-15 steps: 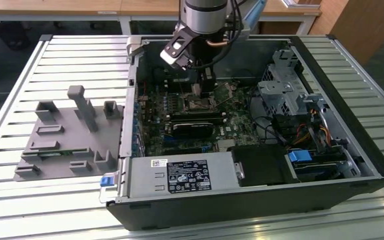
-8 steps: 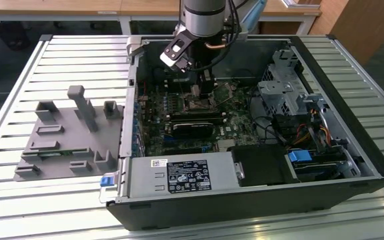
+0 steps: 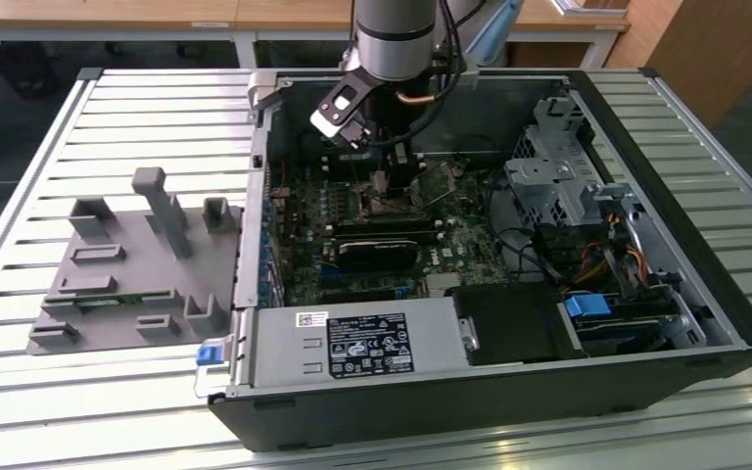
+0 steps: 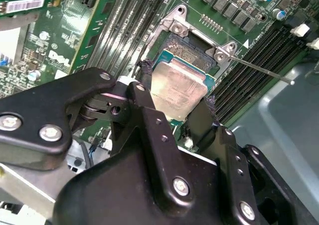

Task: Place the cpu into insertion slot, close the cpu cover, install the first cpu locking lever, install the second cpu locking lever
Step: 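Place the cpu into insertion slot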

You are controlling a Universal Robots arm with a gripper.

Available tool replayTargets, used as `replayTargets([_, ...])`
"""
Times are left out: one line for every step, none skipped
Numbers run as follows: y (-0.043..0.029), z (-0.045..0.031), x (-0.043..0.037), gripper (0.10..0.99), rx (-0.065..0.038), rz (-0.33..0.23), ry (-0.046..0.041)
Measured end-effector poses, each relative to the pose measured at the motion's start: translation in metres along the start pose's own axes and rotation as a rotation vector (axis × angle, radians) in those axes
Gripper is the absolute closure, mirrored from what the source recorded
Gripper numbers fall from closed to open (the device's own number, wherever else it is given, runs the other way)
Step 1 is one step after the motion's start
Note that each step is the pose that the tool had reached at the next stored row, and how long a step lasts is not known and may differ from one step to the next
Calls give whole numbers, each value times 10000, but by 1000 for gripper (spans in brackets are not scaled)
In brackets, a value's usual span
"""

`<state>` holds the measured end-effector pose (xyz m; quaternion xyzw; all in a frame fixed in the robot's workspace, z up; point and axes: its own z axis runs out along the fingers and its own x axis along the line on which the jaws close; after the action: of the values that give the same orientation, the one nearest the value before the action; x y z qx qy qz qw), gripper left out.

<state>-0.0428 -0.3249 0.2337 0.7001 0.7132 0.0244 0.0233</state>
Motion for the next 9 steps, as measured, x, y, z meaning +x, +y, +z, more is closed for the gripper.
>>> replayTargets([-3,13,4,549,0,1,-1])
replayTargets([-5,23,7,549,1,4,-1])
replayTargets([-7,35,9,549,1,12,-2])
replayTargets([-9,45,10,549,1,26,-2])
replayTargets([-9,53,11,549,0,46,-3])
replayTargets([-10,61,13,549,0,65,-4])
replayTargets([-10,67,15,549,0,72,-5])
replayTargets([-10,72,16,549,0,75,-6])
replayTargets([-11,78,16,549,0,77,-5])
